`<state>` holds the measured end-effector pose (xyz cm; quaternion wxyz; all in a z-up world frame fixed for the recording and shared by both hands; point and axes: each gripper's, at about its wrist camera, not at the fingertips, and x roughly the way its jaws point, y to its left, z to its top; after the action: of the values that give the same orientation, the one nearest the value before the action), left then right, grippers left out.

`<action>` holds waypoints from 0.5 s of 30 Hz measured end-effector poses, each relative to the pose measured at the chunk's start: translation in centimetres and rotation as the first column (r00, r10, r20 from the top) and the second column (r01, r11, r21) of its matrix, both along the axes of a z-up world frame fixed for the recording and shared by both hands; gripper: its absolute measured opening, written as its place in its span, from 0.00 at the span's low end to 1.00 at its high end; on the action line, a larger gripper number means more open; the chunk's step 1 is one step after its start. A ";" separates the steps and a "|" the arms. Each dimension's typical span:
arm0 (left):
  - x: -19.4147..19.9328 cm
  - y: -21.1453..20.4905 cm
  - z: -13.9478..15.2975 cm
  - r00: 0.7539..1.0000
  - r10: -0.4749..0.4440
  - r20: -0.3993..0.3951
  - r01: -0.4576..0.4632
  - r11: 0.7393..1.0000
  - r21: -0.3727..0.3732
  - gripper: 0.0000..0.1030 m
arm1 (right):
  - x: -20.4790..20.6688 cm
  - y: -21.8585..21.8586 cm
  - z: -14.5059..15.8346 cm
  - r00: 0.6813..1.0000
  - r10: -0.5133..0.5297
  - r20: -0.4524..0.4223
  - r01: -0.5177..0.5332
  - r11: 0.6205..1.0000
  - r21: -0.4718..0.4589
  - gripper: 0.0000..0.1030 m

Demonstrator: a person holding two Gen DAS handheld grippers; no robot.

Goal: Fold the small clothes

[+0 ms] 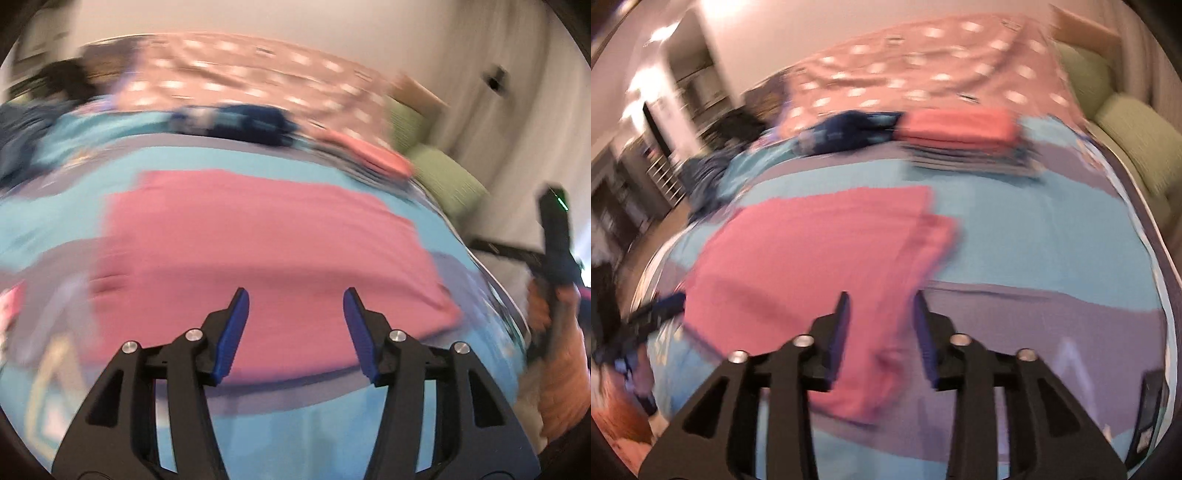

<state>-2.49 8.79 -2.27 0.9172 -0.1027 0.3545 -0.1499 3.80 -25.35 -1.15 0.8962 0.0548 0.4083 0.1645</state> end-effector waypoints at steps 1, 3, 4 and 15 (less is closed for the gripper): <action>-0.5 2.1 0.2 0.999 0.048 0.004 -0.048 0.999 -0.003 0.51 | -0.2 2.1 0.2 0.999 0.050 0.016 -0.050 0.999 -0.016 0.40; -2.1 6.6 0.1 0.989 0.150 0.004 -0.150 0.988 -0.021 0.51 | -0.8 7.0 0.5 0.984 0.171 0.040 -0.169 0.984 -0.059 0.41; -2.8 8.7 -0.1 0.981 0.192 -0.003 -0.192 0.981 -0.041 0.49 | -1.1 9.5 0.4 0.971 0.233 0.043 -0.230 0.970 -0.078 0.41; -5.2 17.2 -4.0 0.964 0.246 -0.105 -0.263 0.943 -0.206 0.24 | -6.4 30.6 -4.1 0.771 0.635 0.041 -0.566 0.713 -0.414 0.42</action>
<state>-7.66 26.00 -6.31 0.8975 -0.2535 0.3551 -0.0642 -2.57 5.28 -5.28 0.8193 -0.2704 0.3447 0.3699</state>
